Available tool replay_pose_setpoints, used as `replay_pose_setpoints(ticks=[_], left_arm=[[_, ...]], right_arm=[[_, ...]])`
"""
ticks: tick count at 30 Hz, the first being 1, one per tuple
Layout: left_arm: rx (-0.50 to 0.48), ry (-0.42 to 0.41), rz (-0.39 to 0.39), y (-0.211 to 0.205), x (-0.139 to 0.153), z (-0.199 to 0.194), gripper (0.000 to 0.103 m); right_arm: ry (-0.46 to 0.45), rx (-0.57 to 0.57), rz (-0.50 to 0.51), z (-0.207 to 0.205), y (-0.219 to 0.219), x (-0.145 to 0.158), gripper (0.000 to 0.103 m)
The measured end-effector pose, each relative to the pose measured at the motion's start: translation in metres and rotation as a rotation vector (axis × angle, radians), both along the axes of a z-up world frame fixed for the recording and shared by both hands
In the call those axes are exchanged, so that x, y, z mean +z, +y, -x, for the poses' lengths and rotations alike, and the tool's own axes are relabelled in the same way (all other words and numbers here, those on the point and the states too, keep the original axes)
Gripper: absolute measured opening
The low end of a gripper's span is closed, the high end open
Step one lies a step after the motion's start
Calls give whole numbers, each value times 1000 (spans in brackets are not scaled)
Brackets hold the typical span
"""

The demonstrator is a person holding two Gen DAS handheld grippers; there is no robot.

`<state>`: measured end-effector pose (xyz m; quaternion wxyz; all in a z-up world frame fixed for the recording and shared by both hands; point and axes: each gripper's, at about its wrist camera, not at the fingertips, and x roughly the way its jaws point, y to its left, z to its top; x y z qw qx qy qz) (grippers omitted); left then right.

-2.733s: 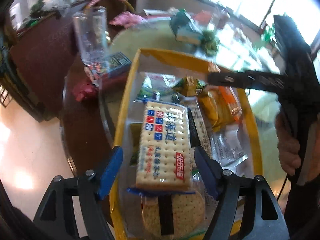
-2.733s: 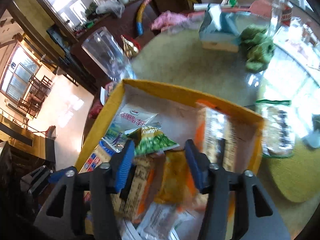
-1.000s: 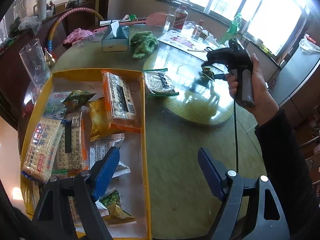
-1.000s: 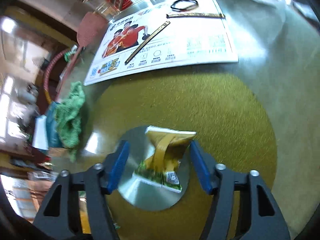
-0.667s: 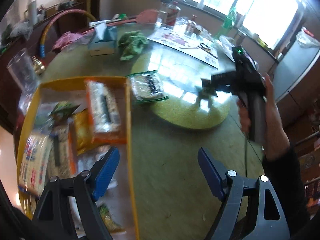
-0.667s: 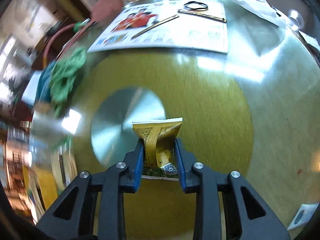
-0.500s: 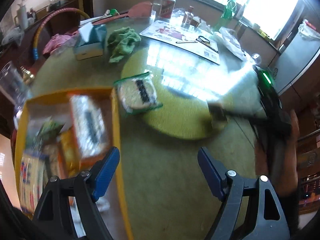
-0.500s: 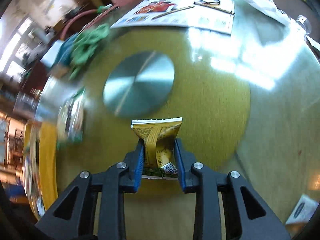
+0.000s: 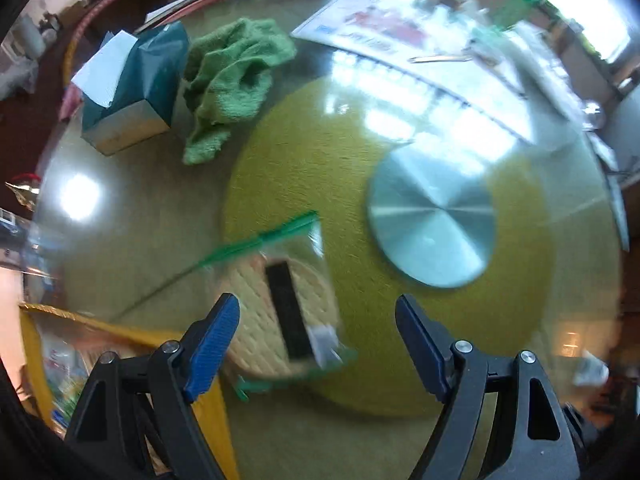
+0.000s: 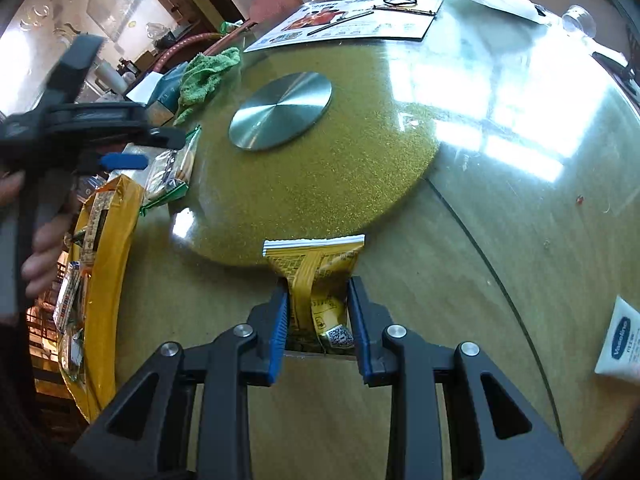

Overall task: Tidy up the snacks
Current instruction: 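Grasp the green-edged round biscuit pack with the left tool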

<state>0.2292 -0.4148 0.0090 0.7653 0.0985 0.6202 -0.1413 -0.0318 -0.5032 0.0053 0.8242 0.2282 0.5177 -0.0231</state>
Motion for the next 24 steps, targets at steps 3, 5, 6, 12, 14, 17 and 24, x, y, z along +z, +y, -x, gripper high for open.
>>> replay_pose_setpoints(ticks=[3,5,6,12,14,17,24], left_arm=[[7,46,-59,-5,-14,-10,80],[26,23,-113,-6,-19,-16,80],[37,19,-125,-7,-21,-18,79],[-8,-4,-164,-29,-23,0,76],[-44,2,-151,-37,-23,15,76],[-110,34,-79,-46,-18,35,76],[29,31,-67,-30,-11,42,77]], right_arm=[[-10,0,2,-1,3,-1,30],[-13,1,-1,0,1,0,30],[-16,3,1,1,1,-1,30],[-27,-4,-14,4,-1,-2,30],[-28,-5,-9,4,0,-1,30],[-30,-3,-3,6,2,0,30],[-35,-14,-17,8,0,-2,30]])
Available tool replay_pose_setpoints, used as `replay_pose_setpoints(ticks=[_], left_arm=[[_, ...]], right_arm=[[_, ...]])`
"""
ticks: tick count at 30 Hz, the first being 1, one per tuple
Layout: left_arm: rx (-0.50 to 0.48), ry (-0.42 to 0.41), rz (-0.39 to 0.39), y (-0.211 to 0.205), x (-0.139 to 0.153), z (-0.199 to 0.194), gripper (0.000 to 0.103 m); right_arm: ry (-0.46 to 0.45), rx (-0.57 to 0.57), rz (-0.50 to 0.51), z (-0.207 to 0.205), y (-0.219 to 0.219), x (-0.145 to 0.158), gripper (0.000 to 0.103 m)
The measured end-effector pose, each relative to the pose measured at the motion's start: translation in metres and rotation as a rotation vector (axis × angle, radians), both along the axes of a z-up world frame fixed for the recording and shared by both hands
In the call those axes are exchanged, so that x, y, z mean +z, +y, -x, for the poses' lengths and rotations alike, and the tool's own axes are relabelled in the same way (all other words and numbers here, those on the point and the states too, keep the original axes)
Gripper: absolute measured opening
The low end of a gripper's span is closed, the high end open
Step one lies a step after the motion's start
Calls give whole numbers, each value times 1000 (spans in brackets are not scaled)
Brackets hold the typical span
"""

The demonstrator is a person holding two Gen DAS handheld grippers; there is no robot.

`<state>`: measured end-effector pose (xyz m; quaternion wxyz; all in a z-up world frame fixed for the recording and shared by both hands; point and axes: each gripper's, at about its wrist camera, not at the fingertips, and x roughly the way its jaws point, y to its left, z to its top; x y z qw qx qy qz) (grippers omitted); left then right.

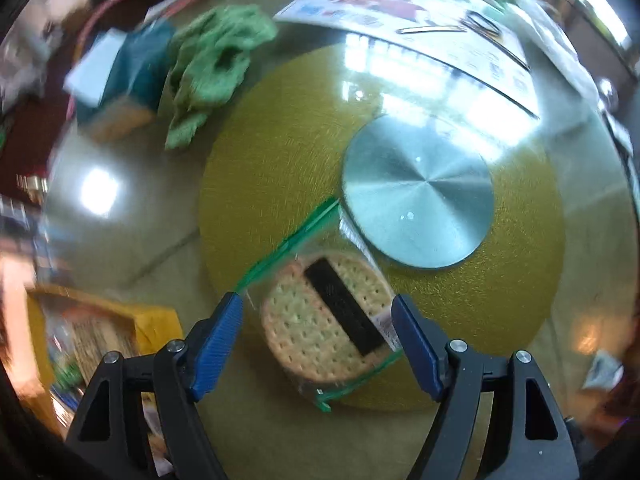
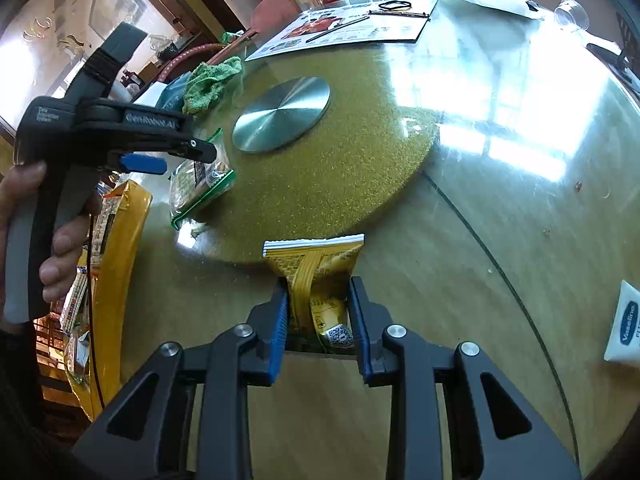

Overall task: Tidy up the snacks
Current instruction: 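Grasp the green-edged round biscuit pack with the left tool, then carry both packets over the tray and open both tools to drop them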

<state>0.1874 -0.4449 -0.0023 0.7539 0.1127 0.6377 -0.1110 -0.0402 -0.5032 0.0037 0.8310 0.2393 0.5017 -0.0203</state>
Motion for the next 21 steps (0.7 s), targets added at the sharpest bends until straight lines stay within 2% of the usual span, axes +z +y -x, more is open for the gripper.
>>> replay_pose_setpoints(ticks=[3,5,8,11,13,16,21], left_arm=[[123,5,39,12,-5,3,77],[154,24,79,12,-9,5,77],[162,-17,55,5,-10,5,77],[168,-24,16,0,-18,1,79],[144,-49,9,0,-20,5,79],[99,-78,12,3,-19,4,75],[-18,-113,11,27,-16,51,75]], right_arm=[[-7,0,-4,1,0,0,30],[-8,-3,-6,2,0,0,30],[-10,-6,3,6,0,0,30],[-8,-12,7,9,0,1,30],[-9,-15,13,11,0,1,30],[-8,-12,22,12,0,1,30],[-4,5,46,17,4,2,30]])
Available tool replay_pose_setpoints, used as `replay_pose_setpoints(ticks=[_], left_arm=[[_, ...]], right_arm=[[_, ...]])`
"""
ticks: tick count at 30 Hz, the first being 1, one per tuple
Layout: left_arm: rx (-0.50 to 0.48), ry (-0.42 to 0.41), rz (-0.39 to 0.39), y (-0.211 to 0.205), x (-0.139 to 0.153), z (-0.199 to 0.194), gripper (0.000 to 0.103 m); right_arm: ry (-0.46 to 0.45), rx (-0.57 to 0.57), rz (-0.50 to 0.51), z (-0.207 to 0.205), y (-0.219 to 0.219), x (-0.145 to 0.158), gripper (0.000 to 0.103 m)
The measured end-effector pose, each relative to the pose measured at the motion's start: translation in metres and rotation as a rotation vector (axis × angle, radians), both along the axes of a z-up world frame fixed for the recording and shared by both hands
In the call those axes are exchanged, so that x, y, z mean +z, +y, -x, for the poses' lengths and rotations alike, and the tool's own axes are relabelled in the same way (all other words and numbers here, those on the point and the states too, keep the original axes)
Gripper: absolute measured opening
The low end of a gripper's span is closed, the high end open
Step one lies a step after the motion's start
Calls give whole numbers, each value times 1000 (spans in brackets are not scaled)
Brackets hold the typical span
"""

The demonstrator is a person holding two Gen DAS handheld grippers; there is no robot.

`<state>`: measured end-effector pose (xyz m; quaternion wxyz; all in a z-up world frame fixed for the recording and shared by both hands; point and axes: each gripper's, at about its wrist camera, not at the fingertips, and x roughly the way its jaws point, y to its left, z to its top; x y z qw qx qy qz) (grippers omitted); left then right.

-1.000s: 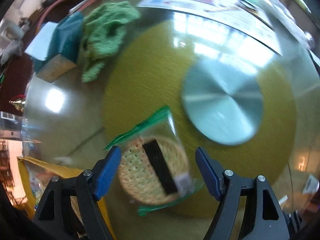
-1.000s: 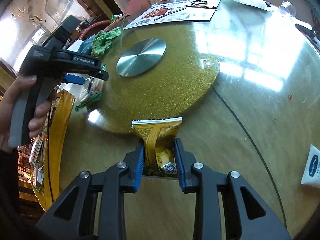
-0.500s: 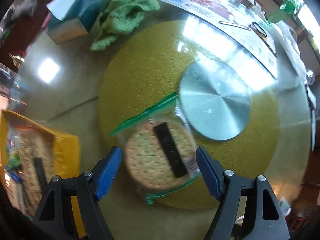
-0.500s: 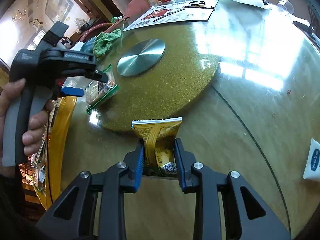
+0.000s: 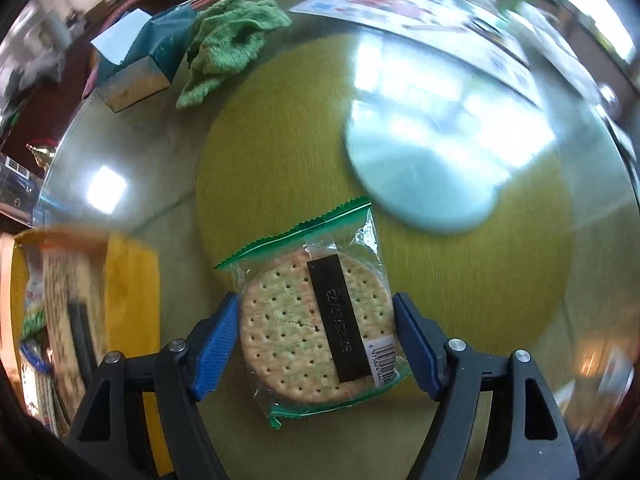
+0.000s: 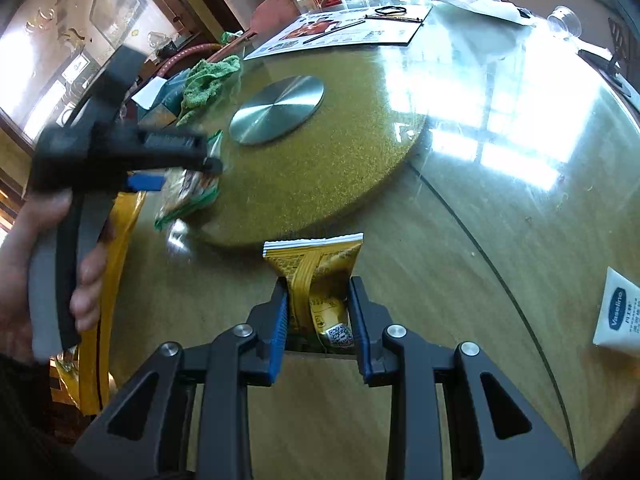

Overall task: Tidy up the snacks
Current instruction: 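Carry both packets over the tray and open both tools to drop them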

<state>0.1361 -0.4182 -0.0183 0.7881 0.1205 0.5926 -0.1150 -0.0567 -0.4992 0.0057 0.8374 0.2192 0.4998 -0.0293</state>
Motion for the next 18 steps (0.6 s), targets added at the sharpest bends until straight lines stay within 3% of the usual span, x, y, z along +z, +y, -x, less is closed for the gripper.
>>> replay_pose_setpoints(ticks=[4,11,18], left_arm=[[-142,-19,-11,34,5,80,75],[-283,-58,16,76,7,200,77],[-278,-100,51,78,6,201,81]], right_arm=[[2,23,11,14,3,0,30],[19,74,49,58,20,3,30],[38,71,82,86,34,5,30]])
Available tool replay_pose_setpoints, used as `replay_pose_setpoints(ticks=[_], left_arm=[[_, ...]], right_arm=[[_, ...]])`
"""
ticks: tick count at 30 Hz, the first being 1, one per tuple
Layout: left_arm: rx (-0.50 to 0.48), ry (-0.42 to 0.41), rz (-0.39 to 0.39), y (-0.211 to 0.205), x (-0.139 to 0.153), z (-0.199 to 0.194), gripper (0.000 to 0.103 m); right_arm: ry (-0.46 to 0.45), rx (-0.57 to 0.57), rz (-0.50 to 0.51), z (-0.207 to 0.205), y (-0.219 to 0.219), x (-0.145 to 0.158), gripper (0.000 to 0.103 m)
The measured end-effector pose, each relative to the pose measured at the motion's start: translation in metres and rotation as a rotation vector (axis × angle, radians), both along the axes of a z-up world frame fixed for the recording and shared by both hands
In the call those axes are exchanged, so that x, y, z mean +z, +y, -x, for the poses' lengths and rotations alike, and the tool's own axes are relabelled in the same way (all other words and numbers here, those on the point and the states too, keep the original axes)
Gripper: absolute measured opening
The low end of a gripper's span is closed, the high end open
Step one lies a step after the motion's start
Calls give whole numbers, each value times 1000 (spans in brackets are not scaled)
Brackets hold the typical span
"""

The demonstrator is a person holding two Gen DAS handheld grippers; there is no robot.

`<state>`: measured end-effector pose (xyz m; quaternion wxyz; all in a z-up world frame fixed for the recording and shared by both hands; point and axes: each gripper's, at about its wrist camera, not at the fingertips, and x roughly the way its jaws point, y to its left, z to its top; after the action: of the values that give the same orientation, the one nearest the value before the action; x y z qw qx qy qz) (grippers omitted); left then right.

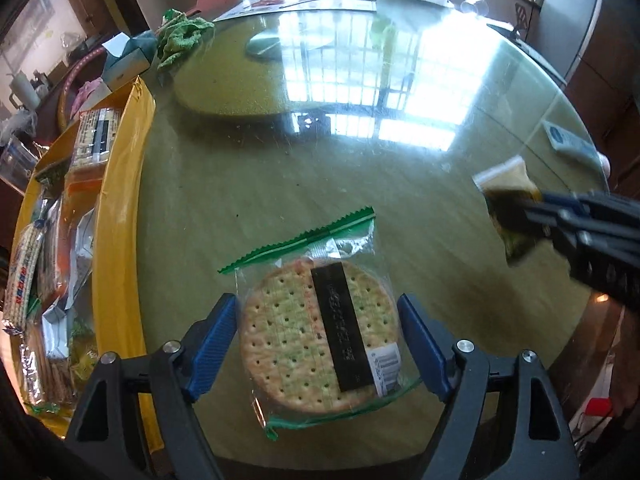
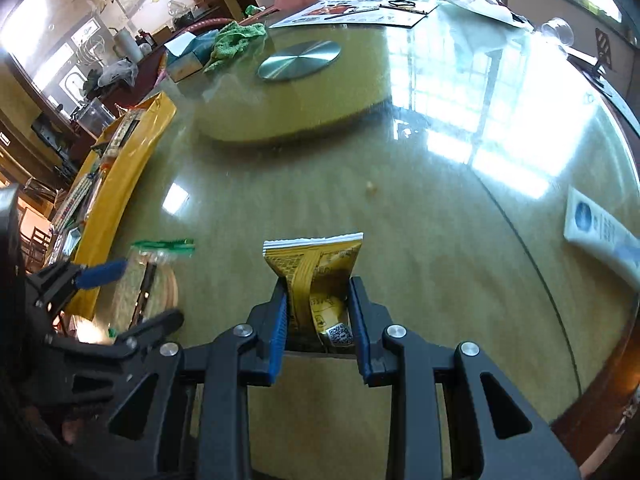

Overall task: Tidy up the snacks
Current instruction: 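Carry both packets over the tray and open both tools to drop them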

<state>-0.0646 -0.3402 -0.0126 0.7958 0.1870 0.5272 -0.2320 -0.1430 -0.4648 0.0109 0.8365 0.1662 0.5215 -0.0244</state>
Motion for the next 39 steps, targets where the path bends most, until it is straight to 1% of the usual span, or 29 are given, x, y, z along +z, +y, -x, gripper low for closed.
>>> replay_pose_setpoints(ticks=[2,5,6,8,10,11,13,15,17,20,23,25,29,32,36,39], left_arm=[[-20,4,20,-3,4,-3,75],[-25,1,20,2,-1,-6,74],[-23,4,30,5,2,2,74],[-14,-21,48,12,16,19,74],[9,-56,77,22,32,26,74],[16,-58,96,25,36,24,74],[42,-57,142,44,51,25,74],[83,-75,177,73,67,25,74],[135,-90,197,100,79,21,74],[209,-103,217,133,90,9,74],[284,-113,223,159,93,-2,74],[336,-95,245,178,90,-18,74],[381,-75,279,197,85,-43,74],[398,-57,292,201,78,-68,74],[402,-20,314,202,69,-93,74],[404,17,299,201,58,-113,74]], right_arm=[[2,-7,-4,3,2,1,30],[1,-9,-3,7,6,6,29],[-7,-1,-2,9,9,11,29],[-23,25,5,9,19,22,29],[-37,50,4,7,30,31,29],[-46,73,-3,5,38,36,29],[-66,130,-20,-1,56,44,29],[-81,197,-45,-11,80,51,29],[-92,257,-67,-20,101,57,29],[-95,334,-73,-38,134,64,29],[-93,396,-61,-62,167,68,29],[-85,418,-63,-78,183,67,29],[-52,445,-79,-108,212,57,29],[-30,453,-83,-126,228,48,29],[-5,439,-57,-149,246,36,29],[10,424,-43,-159,247,29,29]])
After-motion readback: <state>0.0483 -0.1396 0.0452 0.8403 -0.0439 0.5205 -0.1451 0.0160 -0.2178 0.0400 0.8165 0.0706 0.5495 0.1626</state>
